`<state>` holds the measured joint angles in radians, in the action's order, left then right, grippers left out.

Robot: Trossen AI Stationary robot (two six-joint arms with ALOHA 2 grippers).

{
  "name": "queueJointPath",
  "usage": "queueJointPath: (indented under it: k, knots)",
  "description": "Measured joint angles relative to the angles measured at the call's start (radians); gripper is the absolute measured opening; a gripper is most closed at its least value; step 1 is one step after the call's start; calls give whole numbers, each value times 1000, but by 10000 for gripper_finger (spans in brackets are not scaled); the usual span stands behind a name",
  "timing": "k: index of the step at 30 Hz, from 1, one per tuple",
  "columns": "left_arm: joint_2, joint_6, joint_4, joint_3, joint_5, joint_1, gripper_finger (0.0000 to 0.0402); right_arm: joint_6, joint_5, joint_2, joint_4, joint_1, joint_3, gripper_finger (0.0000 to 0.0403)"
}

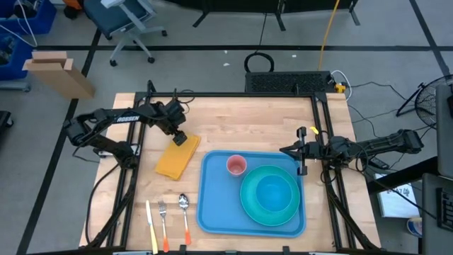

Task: Set up tray
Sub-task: Put the yellow napkin on the left of the blue tray

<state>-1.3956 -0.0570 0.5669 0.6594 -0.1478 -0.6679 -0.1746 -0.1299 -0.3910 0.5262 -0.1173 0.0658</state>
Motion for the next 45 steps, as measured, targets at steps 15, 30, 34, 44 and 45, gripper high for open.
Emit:
queueJointPath:
  k: [15,30,34,44,45]
  knots:
    - [6,-85,-162,-107,74,4,218,5,0,0,0,0,0,0]
    - [7,-130,-226,-99,116,29,19,2,0,0,0,0,0,0]
    - [65,-156,-226,-61,148,59,12,1,0,0,-1,0,0,0]
    - [372,-188,-213,61,186,186,12,-12,0,0,-2,0,0,0]
    - [404,-197,-212,72,193,205,12,-11,0,0,-1,0,0,0]
